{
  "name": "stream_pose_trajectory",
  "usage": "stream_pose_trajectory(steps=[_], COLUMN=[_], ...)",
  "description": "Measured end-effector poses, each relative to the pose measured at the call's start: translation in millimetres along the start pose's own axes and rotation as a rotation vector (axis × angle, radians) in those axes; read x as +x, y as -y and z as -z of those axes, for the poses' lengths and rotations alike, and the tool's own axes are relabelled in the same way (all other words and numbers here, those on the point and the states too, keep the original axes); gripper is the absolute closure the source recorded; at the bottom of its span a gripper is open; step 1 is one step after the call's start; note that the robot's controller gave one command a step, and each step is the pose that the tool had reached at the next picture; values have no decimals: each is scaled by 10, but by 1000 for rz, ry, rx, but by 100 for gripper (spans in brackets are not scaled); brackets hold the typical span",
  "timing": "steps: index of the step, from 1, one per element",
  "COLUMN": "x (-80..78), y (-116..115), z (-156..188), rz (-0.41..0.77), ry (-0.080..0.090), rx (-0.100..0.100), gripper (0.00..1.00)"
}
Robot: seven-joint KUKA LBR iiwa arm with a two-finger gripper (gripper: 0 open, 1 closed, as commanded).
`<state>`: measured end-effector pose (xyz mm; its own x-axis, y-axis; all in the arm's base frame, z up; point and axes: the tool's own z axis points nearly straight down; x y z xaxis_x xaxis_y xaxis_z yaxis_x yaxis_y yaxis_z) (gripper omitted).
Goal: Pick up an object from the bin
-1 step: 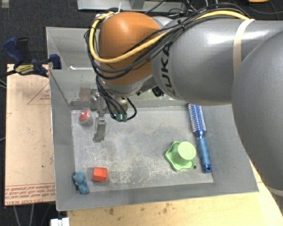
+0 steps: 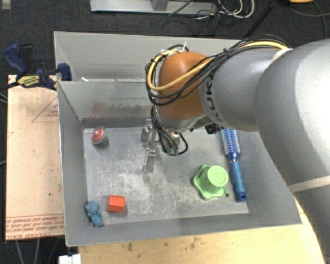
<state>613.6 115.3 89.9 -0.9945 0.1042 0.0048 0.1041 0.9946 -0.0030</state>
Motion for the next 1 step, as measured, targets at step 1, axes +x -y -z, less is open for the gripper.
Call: stream_pose_trajectory(steps=[1], x=[-173], y=[482], z=[707], rz=[-83], ry=[14], rx=[-4], gripper=[0])
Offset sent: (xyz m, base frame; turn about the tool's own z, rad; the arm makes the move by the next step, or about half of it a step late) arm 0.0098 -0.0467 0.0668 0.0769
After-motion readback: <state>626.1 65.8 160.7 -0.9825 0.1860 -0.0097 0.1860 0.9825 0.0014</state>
